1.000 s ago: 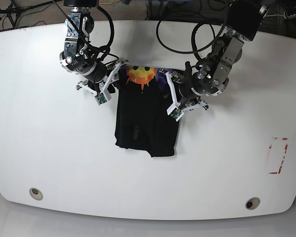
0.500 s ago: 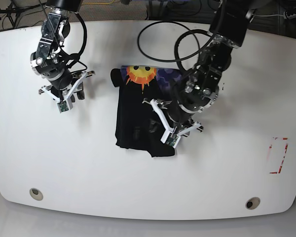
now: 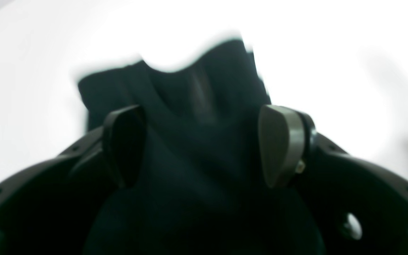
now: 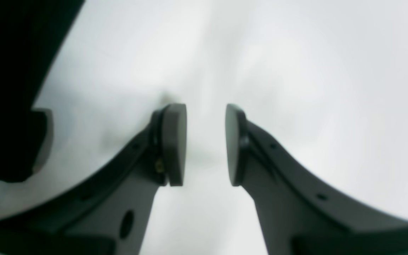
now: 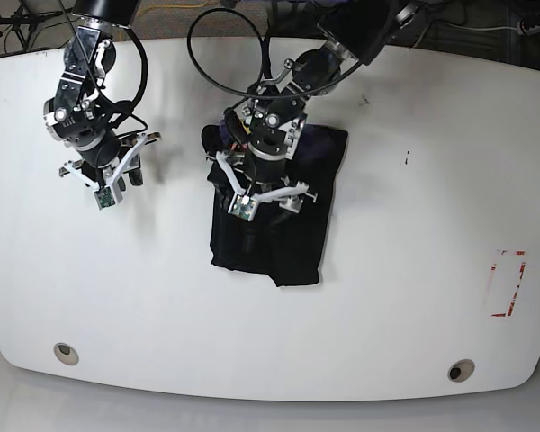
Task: Fold the T-shirt properly
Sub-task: 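Release with the right gripper and grasp the bundle with the left gripper, then carry the folded shirt with the left gripper to the table's edge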
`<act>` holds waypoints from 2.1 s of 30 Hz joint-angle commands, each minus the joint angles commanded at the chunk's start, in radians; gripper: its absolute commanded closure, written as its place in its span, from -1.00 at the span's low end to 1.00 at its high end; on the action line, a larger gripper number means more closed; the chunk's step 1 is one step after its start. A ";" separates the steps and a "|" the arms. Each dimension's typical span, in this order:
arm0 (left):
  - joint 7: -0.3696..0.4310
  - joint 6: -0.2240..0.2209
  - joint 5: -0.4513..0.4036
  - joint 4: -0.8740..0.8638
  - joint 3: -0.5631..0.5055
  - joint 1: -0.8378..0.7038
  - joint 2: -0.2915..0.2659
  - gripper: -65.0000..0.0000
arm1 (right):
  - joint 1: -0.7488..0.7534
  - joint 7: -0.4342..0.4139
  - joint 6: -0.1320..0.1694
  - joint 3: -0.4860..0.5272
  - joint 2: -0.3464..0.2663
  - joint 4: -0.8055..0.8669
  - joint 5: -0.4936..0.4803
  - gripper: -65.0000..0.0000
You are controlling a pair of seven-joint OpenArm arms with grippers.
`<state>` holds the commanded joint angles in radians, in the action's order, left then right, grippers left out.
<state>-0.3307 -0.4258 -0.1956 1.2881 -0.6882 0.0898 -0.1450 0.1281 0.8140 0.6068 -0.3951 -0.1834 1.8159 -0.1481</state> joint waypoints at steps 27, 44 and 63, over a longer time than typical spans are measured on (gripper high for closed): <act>0.038 0.157 0.000 -0.087 0.347 -0.075 0.287 -0.45 | 0.005 0.000 0.000 -0.002 0.000 0.002 0.000 0.47; 0.038 0.494 -0.002 -0.147 0.640 -0.132 0.568 -0.45 | 0.020 0.000 0.000 -0.002 0.002 0.006 0.000 0.47; 0.035 0.764 0.000 -0.118 0.931 -0.301 0.735 -0.44 | 0.057 0.000 0.000 0.002 0.055 0.087 0.000 0.47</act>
<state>-0.2954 0.3383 -0.1956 1.1699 0.2432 -0.2110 0.5900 0.1849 0.8140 0.6068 -0.3936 -0.1281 1.9034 -0.1481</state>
